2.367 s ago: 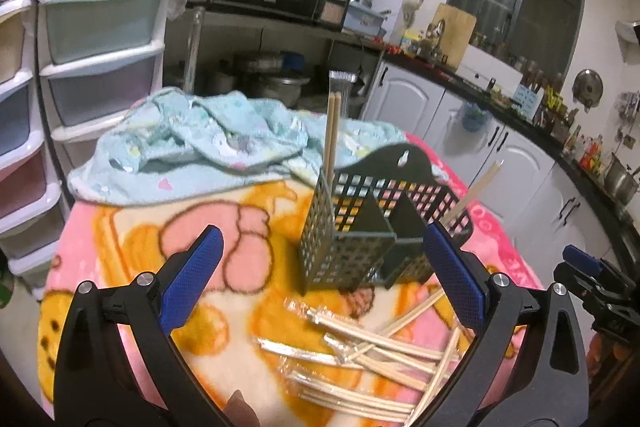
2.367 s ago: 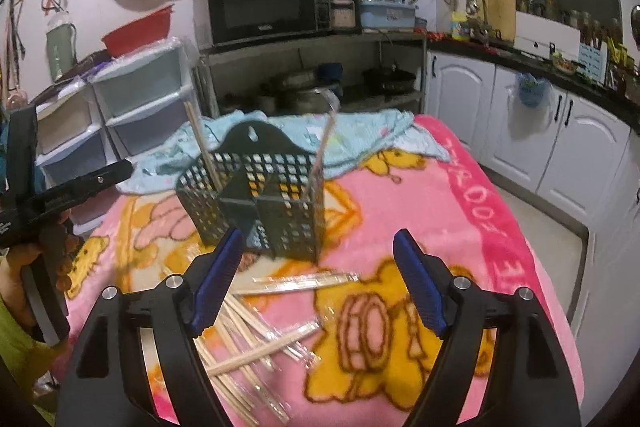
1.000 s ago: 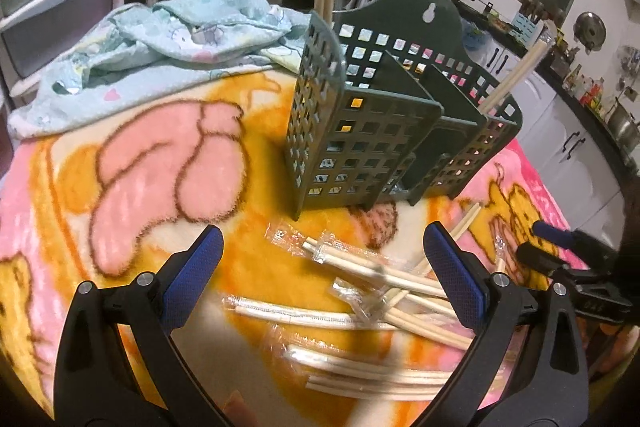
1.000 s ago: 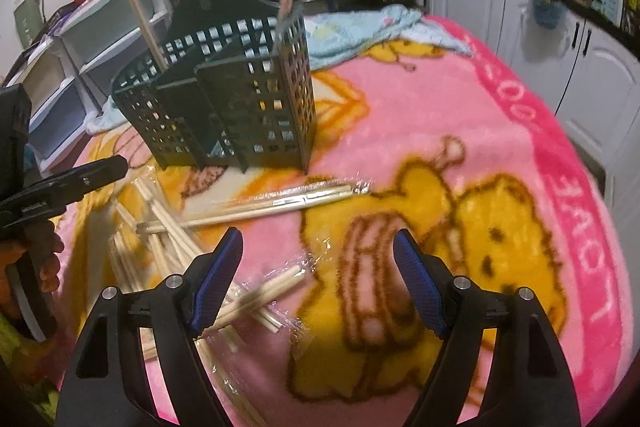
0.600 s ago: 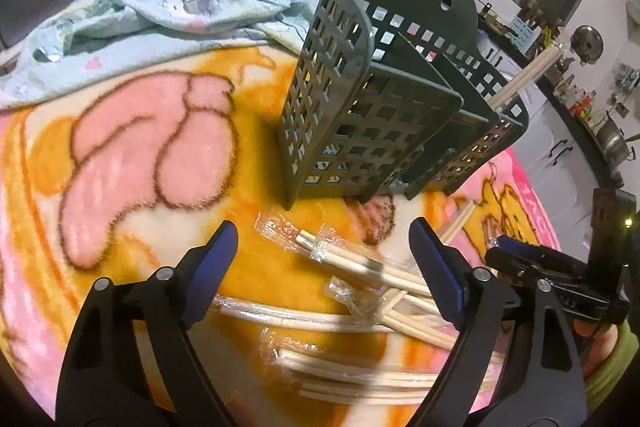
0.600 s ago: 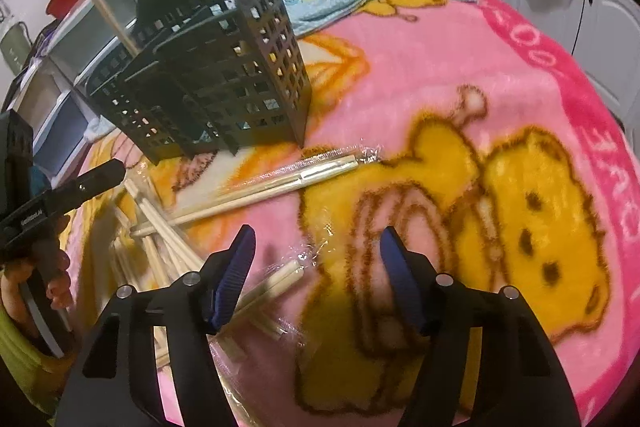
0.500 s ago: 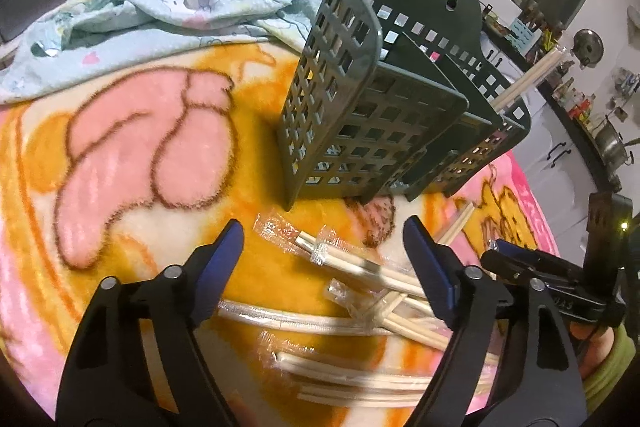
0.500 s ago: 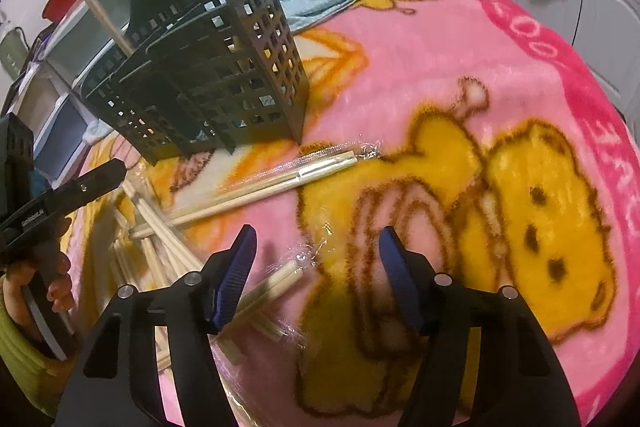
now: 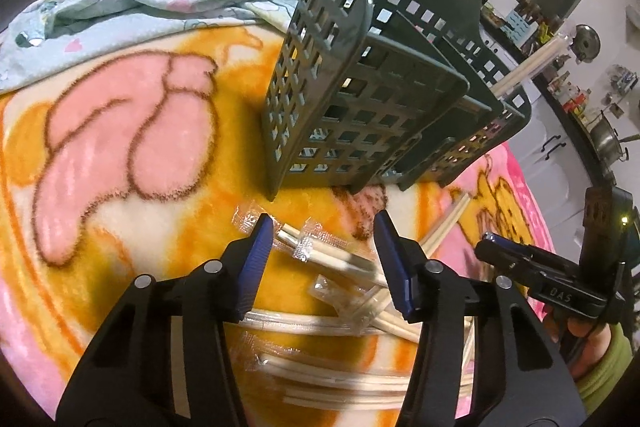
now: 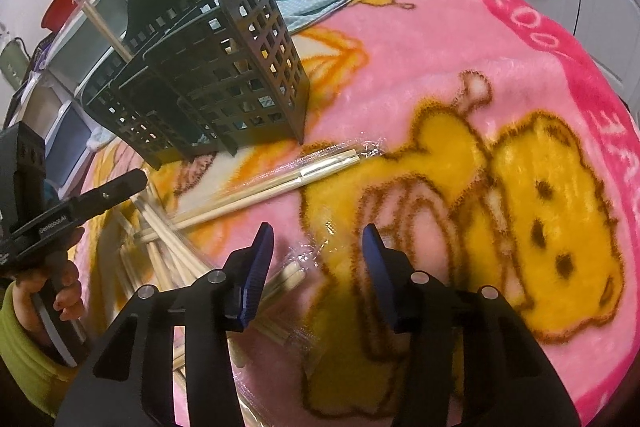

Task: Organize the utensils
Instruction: 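Close the left tool on a wrapped chopstick while the right tool closes on another, then lift the chopsticks with both tools and carry them above the caddy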

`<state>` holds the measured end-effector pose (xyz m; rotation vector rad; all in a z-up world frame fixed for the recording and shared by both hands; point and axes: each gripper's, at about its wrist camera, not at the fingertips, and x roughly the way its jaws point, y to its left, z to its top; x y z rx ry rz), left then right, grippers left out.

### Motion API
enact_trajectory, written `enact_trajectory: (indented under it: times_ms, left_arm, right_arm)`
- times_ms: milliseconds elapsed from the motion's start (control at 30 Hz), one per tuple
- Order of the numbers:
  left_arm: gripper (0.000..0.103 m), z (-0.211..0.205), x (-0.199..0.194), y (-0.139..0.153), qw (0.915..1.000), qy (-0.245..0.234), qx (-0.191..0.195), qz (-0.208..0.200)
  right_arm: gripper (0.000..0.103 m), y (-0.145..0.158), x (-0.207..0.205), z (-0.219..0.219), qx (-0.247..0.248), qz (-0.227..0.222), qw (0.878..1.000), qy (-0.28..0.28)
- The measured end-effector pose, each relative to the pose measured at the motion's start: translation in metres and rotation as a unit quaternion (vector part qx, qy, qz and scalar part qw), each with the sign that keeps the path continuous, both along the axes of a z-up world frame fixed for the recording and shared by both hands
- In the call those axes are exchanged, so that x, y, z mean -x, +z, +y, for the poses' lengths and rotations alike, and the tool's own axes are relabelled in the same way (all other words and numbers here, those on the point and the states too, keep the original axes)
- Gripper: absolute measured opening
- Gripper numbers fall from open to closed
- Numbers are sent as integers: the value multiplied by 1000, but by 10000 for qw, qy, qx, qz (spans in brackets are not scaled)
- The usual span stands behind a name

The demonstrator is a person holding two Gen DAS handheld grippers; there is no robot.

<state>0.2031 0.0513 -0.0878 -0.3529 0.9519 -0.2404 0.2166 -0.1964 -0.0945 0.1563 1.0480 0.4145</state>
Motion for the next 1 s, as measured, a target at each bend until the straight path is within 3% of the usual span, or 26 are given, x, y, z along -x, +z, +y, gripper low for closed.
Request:
enact_trajectory:
  times_ms: [133,333,1000]
  left_arm:
    - [32,0,-1,0,10000,-25,-7,6]
    - [11,0,0,2,10000,-53,15,-16]
    - [4,-11,27,68,9955,-317,162,-874]
  right_arm:
    - [37,0,-1,-1,-43,26,10000,-6]
    - [7,4,2,2,-120,-34,9999,87]
    - [6,72,33,7,-406,-953,9942,276]
